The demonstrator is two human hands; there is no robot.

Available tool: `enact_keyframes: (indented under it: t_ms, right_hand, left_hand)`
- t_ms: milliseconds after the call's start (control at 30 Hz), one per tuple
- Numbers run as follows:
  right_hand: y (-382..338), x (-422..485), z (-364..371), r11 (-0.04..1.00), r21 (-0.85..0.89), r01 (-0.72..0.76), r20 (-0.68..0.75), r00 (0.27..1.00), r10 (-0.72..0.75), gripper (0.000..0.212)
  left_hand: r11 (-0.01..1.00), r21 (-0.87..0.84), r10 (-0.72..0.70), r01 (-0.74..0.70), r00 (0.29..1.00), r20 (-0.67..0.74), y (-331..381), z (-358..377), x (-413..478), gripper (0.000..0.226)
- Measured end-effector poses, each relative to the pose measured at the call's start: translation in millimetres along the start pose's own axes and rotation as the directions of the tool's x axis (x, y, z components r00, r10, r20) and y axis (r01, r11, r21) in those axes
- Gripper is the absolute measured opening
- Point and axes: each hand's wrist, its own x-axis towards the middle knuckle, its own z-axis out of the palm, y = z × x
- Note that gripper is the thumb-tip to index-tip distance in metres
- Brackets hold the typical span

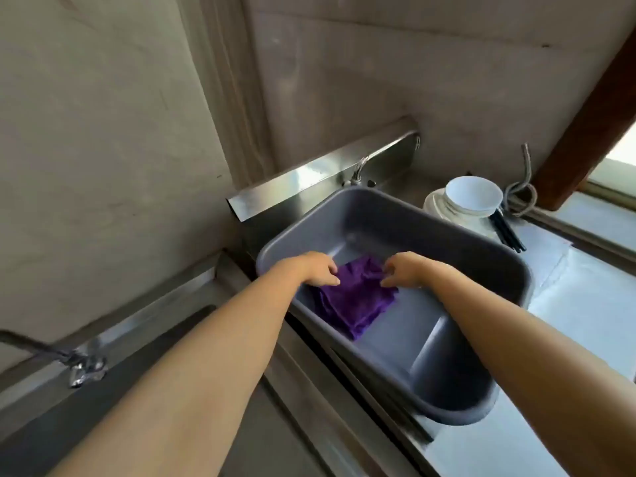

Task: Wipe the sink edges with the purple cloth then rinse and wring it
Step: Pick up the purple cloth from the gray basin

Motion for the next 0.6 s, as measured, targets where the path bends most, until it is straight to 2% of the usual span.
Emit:
enact_keyframes:
  t_ms: [33,100,167,267,433,533,600]
  right_hand:
    - [1.1,5.8,9.1,1.000,-0.028,-0.007,-0.003,1.000,0.007,0.042]
    - [3.7,13.1,25.4,0.998,0.033,-0.051,-0.046,0.998,0.052,0.040]
    - [2.9,15.6,39.1,0.983,0.141,-0.114,-0.076,0.989,0.126,0.038]
    - [2.6,18.6,42.1,0.948,0.277,-0.157,-0.110,0.975,0.194,0.047]
    - [11.5,15.8,33.8,0.843,0.534,-0.070,0.035,0.998,0.060,0.029]
    - [19.8,9.9,31.9,0.827,0.557,-0.076,0.071,0.996,0.044,0.030]
    - [24.1,7.1,32.5,0.811,0.578,-0.090,0.056,0.996,0.071,0.034]
  left_hand:
    - [1.000,0.004,0.005,-0.005,1.000,0.030,1.3,3.5,3.1,0.049]
    - [1.000,-0.017,0.000,0.001,0.998,0.058,2.3,11.3,10.2,0.053]
    - [0.999,-0.051,-0.013,0.016,0.998,0.057,4.7,18.2,19.9,0.055]
    - [0.994,-0.096,-0.054,0.054,0.999,0.007,6.7,23.1,37.2,0.052]
    - [0.979,-0.195,-0.055,0.053,0.999,-0.001,17.8,25.5,53.9,0.068]
    - [0.976,-0.212,-0.036,0.042,0.999,0.035,25.5,25.8,62.9,0.074]
    - [0.976,-0.214,-0.046,0.044,0.999,-0.004,32.0,25.4,67.8,0.072]
